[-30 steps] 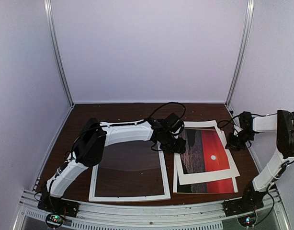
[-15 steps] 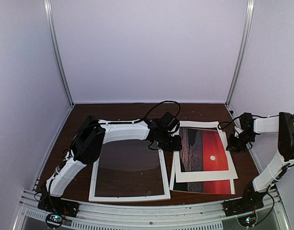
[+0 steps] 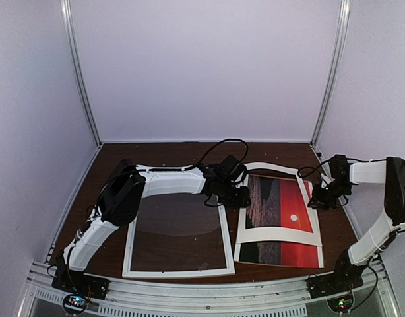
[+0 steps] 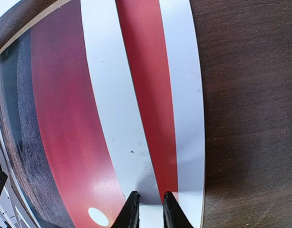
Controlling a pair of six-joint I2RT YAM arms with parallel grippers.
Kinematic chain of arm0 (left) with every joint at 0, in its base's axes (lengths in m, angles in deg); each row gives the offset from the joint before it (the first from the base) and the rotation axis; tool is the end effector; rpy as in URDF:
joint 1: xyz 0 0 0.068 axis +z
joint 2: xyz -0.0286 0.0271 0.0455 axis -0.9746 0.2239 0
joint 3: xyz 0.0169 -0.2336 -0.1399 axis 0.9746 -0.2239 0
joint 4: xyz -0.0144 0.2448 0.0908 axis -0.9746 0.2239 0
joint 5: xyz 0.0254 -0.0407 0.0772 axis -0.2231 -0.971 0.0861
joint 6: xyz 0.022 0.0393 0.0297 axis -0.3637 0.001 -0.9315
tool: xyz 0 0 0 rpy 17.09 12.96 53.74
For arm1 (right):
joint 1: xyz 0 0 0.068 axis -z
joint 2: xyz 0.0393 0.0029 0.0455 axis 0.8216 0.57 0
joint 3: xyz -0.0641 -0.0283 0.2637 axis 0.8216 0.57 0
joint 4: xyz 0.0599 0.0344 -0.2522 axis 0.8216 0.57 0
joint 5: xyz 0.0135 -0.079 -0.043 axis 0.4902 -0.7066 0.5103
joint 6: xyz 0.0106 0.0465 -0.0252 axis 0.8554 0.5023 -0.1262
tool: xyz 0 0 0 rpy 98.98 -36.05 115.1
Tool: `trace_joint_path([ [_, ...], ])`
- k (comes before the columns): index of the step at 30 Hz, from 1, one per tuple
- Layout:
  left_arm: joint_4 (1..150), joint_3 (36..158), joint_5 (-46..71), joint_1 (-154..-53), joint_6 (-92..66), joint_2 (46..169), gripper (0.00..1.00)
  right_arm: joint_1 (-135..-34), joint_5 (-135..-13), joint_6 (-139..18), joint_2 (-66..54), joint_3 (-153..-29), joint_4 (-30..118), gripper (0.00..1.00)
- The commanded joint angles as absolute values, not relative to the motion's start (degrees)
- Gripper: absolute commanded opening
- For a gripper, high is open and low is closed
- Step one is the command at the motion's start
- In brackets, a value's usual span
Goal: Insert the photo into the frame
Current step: Pick up the mat board from the photo.
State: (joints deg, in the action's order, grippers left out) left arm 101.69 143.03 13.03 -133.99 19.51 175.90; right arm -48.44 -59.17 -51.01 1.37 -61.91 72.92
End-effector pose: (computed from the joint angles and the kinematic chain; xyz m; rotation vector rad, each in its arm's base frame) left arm 0.2969 -0.4645 0.1345 0.3679 2.6330 -0.8703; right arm 0.2688 -0.0184 0.1570 0.4740 2.7596 0.5896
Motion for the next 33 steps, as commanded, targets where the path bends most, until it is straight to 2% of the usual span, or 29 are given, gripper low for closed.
trace_joint_path([
  [1, 101.6, 140.8, 12.3, -133.9, 19.7, 175.6, 0.46, -48.9, -57.0, -50.3, 0.5, -62.2, 72.8, 0.19],
  [17, 105.8, 141.6, 19.4, -134.4, 14.6, 175.4, 0.36, -49.0, -51.9, -48.1, 1.0, -61.3, 69.6, 0.19],
  [26, 107.0, 142.7, 22.5, -134.9, 12.2, 175.3, 0.25, -49.0, -52.4, -48.4, 1.0, -61.7, 70.2, 0.19],
  [33, 107.1, 142.7, 23.0, -135.0, 12.0, 175.0, 0.18, -49.0, -53.1, -48.9, 0.8, -62.4, 71.3, 0.24],
])
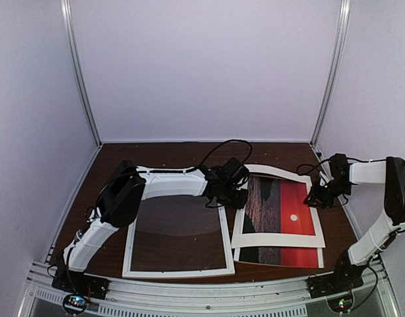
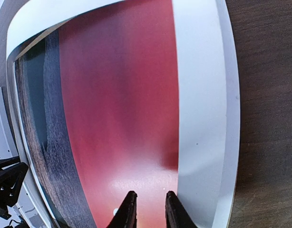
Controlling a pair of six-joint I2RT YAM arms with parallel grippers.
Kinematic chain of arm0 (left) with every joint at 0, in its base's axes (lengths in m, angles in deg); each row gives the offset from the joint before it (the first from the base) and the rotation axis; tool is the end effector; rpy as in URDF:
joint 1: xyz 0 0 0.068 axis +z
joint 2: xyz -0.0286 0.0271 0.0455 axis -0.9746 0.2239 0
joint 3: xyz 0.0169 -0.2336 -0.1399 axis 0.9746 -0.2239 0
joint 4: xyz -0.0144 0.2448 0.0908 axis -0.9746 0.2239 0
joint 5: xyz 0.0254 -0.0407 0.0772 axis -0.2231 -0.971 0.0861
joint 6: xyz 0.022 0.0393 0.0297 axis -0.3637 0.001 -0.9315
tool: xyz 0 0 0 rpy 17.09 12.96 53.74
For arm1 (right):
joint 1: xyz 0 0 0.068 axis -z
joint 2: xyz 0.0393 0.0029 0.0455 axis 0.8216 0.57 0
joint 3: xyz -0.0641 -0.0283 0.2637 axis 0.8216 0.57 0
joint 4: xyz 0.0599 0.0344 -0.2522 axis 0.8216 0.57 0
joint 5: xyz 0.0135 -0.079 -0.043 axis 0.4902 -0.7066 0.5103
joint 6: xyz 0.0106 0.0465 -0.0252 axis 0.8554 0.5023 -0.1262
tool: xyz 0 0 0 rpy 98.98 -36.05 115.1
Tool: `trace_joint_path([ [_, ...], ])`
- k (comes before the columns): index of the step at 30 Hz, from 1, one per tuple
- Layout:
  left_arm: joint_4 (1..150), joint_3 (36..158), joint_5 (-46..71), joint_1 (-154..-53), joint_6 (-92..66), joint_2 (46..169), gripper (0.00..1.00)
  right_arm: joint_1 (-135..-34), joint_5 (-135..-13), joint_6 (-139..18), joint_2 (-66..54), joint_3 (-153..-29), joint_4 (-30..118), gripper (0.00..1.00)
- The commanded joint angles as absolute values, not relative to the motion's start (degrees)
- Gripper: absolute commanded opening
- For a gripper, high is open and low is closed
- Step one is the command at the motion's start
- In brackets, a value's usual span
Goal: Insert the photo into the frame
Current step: Pick up the mat board from the photo.
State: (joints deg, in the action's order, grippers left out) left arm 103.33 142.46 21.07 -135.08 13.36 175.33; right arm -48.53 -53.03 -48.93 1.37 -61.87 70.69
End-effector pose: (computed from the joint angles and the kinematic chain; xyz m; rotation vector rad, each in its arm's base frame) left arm 0.2903 -0.4642 0.1343 0.4558 2.5612 -0.6761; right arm 0.2724 -0.0150 0.1597 0.4741 2.7064 0.7449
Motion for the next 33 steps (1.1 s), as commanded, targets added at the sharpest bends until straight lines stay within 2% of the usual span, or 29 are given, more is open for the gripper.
trace_joint_path([
  [1, 107.1, 142.7, 23.2, -135.0, 11.8, 174.9, 0.17, -49.0, -53.1, -48.9, 0.7, -62.4, 71.5, 0.24],
  [12, 107.2, 143.9, 25.4, -135.0, 9.8, 174.2, 0.11, -49.0, -53.5, -49.1, -2.1, -64.3, 74.6, 0.35],
  [18, 107.1, 145.5, 26.0, -135.0, 8.9, 174.3, 0.06, -49.0, -53.8, -49.4, -5.8, -67.8, 78.8, 0.38],
  [33, 108.0, 150.7, 27.0, -134.9, 7.8, 173.3, 0.04, -49.0, -53.4, -49.6, -13.7, -77.7, 88.5, 0.42],
])
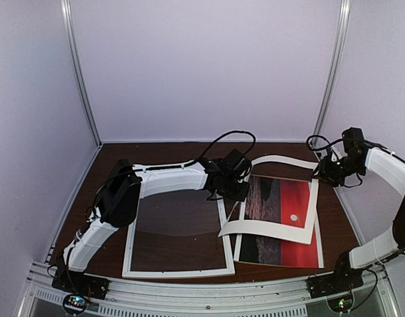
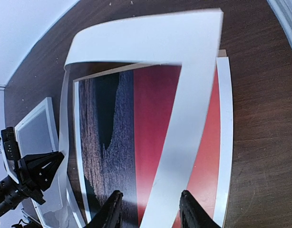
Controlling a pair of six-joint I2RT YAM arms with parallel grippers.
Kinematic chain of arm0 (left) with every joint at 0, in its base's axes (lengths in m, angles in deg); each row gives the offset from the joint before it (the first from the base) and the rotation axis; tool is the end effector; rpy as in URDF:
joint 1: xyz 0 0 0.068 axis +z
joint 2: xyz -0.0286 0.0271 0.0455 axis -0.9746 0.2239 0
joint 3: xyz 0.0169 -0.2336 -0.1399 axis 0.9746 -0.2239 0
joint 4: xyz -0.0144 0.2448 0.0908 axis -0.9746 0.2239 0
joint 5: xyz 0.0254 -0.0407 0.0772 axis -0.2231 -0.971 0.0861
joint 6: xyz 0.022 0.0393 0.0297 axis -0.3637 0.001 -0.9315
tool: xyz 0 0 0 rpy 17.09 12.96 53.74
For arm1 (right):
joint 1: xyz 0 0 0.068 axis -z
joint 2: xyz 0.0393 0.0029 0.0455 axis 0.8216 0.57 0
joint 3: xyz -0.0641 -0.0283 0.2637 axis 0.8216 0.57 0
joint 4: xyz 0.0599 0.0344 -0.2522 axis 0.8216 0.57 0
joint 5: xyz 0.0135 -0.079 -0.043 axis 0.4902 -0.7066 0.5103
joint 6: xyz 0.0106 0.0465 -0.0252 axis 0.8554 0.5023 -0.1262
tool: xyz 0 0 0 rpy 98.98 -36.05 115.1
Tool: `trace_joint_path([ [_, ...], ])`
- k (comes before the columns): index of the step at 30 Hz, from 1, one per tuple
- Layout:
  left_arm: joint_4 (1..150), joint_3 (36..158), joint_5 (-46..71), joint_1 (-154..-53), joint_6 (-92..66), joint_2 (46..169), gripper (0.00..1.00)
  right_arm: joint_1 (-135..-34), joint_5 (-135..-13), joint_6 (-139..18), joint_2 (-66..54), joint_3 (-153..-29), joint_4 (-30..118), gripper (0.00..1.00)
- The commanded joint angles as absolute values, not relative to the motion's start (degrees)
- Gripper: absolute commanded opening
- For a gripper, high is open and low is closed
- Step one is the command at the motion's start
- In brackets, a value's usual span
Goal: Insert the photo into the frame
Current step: Pick up the mat board from the photo, then place the mat board on the glass panel.
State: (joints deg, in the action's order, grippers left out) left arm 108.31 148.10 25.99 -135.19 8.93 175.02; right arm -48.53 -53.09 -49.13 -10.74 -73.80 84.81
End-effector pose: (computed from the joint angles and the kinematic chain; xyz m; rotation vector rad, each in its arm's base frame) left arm 0.2943 -0.4670 0.1626 0.5038 2.4832 -0.5765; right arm 0.2629 -0.0139 0.2611 0.3824 2.5519 0.7200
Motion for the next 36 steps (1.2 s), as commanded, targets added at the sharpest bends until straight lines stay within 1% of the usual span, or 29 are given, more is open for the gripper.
trace_joint_path([
  [1, 108.1, 151.0, 27.2, -134.9, 7.7, 173.1, 0.03, -49.0, -53.4, -49.6, -14.1, -78.6, 89.2, 0.43],
  [7, 110.5, 151.3, 29.6, -134.8, 6.9, 170.6, 0.03, -49.0, -52.7, -49.5, -15.9, -82.9, 92.1, 0.47],
  [11, 112.6, 148.5, 32.9, -134.2, 4.9, 167.4, 0.02, -49.1, -52.0, -49.4, -16.3, -83.6, 92.4, 0.50],
  [24, 120.6, 130.6, 47.3, -131.9, 0.7, 151.4, 0.02, -49.7, -52.3, -48.8, -17.8, -84.0, 92.5, 0.53],
  [29, 126.3, 121.4, 51.7, -129.4, 2.9, 145.4, 0.02, -50.2, -52.2, -48.7, -17.1, -83.2, 91.8, 0.53],
  [36, 135.5, 111.5, 57.2, -128.1, 9.9, 138.7, 0.05, -51.6, -52.3, -48.3, -15.2, -82.3, 90.1, 0.54],
])
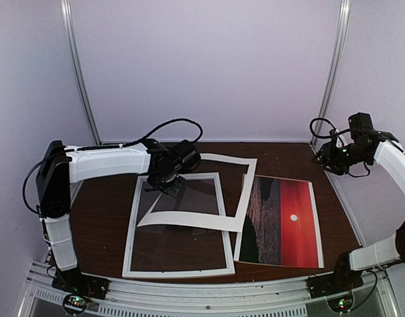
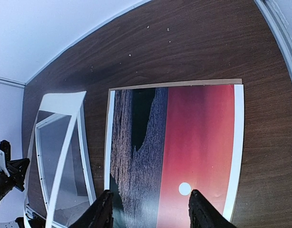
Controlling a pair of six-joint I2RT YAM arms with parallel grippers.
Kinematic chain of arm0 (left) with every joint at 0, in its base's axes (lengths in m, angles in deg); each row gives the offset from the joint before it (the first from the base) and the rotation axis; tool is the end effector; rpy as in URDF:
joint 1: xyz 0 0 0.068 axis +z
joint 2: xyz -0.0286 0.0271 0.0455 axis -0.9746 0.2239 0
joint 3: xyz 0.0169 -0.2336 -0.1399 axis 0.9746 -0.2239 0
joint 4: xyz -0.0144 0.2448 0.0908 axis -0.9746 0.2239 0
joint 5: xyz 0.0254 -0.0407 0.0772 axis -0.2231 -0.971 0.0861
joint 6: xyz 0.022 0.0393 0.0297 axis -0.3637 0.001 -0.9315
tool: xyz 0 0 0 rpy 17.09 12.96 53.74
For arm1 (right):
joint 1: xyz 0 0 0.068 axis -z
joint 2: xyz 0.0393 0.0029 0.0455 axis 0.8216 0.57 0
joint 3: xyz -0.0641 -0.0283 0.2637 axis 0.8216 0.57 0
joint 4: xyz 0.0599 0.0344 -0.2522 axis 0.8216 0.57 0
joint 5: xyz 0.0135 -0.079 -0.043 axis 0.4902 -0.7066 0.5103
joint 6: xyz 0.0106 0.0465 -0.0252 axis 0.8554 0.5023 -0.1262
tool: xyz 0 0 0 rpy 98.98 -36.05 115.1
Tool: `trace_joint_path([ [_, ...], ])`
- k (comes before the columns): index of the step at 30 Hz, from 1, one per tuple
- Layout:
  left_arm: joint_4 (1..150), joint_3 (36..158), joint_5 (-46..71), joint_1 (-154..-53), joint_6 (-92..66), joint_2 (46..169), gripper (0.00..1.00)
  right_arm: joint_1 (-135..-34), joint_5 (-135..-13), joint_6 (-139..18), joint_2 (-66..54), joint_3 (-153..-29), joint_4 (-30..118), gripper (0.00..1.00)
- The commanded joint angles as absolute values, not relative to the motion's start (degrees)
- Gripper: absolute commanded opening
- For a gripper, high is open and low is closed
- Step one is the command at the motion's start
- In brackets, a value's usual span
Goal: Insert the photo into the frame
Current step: Place the mat board on the glass panel.
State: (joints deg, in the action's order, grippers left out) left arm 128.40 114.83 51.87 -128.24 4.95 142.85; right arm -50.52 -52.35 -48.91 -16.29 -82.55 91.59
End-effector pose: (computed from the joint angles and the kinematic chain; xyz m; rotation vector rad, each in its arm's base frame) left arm 0.2638 -0.2983 0.2308 0.3671 2.5123 0.2696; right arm 0.2468 -0.0030 0.3245 0.2769 2.4430 0.7341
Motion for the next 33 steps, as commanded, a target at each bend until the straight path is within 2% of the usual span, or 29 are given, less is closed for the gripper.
trace_joint_path([
  [1, 137.1, 110.5, 58.1, -128.1, 11.1, 138.2, 0.05, -51.9, -52.4, -48.2, -15.0, -82.3, 89.8, 0.54],
  [8, 144.1, 105.3, 63.0, -127.9, 17.0, 136.5, 0.08, -55.2, -53.4, -47.8, -12.0, -82.8, 88.4, 0.55],
  [18, 146.8, 100.5, 63.3, -126.3, 22.9, 135.5, 0.09, -59.6, -54.7, -47.6, -8.3, -83.6, 87.7, 0.56],
  [33, 148.2, 102.5, 60.5, -126.1, 26.4, 138.4, 0.13, -63.2, -55.5, -48.5, -3.9, -86.1, 88.2, 0.56],
])
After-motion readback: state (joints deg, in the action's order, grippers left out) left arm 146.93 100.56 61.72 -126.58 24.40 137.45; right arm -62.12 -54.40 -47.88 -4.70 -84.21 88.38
